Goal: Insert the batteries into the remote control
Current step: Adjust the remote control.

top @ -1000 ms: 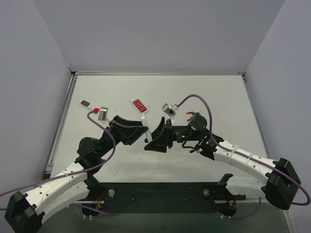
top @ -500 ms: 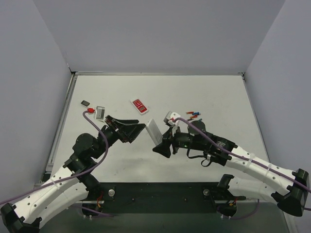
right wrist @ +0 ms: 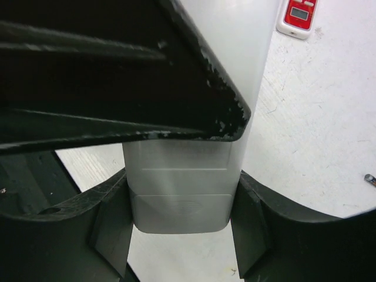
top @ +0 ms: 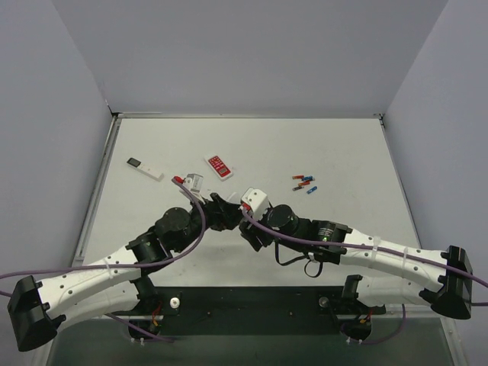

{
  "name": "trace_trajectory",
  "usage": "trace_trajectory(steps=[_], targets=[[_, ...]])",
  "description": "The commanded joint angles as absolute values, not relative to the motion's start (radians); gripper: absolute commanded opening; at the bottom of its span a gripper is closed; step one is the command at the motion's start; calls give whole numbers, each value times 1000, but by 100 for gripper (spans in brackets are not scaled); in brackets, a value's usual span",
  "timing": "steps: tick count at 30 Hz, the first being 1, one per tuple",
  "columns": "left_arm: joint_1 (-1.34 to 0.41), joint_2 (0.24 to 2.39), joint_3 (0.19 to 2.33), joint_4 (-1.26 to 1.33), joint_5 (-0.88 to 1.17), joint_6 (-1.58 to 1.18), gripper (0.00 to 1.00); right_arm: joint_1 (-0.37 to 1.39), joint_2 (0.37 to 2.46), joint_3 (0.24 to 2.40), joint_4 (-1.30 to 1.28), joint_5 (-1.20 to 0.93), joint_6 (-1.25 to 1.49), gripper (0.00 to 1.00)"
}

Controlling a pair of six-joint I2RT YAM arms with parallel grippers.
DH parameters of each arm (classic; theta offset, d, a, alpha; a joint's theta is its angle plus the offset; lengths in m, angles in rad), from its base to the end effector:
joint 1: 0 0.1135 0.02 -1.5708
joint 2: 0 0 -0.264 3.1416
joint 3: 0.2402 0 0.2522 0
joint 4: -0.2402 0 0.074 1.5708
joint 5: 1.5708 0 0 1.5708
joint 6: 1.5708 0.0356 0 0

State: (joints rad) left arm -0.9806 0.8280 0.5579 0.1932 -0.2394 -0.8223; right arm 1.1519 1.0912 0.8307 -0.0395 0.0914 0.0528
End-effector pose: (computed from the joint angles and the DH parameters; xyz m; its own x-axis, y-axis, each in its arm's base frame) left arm 0.1193 -0.1630 0.2921 -0.5241 -0.4966 -0.6919 0.4284 0.5484 -0.7181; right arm 0.1066 0.2315 0.3103 -0.1662 -0.2440 -0.9554 -0.8667 0.4983 0.0235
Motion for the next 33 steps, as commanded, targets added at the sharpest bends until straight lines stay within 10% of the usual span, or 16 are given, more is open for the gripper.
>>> trace_trajectory(steps=[1,8,10,15,18,33], targets=[[-1003,854,569,273,-351,-851,71,1167,1094,859,37,192,58,0],[-1006,813,489,376,-402,-911,15,1167,1083,813,89,176,84,0],[-1005,801,463,403,-410,-920,0,1166,1081,801,100,163,103,23],[-997,749,397,449,-439,-959,0,1076,1028,741,166,-22,201,72],[-971,707,354,459,-431,-976,0,965,971,703,235,-183,294,83],[-838,669,149,834,-275,-1146,0,764,1043,540,676,-450,810,79]])
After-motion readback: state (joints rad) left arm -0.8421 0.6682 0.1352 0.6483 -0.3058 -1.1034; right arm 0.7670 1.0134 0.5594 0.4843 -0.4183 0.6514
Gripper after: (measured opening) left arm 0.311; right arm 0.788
